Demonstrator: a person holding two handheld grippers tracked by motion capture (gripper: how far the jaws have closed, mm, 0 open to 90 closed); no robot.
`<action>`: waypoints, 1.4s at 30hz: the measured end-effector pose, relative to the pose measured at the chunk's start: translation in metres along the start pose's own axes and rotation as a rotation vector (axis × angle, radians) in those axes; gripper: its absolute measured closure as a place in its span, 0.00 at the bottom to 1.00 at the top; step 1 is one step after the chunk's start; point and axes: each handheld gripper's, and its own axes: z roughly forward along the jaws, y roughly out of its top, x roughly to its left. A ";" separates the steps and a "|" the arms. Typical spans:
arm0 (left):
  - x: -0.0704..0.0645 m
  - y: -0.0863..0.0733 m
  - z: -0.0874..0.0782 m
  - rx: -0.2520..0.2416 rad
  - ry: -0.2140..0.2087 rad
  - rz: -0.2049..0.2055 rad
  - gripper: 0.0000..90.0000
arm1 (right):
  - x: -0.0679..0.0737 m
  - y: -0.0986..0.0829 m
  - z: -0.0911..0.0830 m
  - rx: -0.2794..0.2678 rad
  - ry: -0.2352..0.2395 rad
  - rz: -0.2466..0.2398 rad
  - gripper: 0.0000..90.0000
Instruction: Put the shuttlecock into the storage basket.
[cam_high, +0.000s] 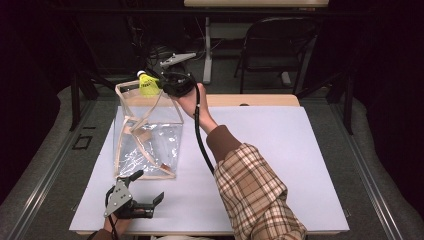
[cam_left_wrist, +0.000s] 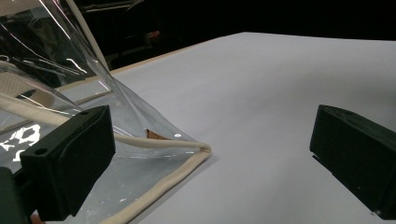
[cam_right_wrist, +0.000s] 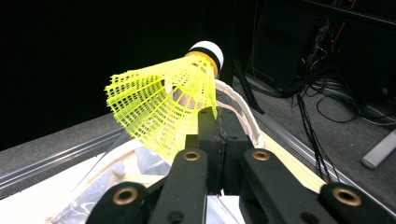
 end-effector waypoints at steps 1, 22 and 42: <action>0.000 0.000 0.000 0.000 0.001 -0.001 0.00 | 0.000 0.000 0.001 0.001 0.001 -0.001 1.00; 0.000 0.000 0.000 -0.001 0.001 0.002 0.00 | 0.009 -0.002 0.020 0.032 -0.027 -0.006 1.00; 0.000 0.000 0.000 0.000 0.000 0.002 0.00 | 0.009 -0.009 0.035 0.085 -0.061 0.004 0.99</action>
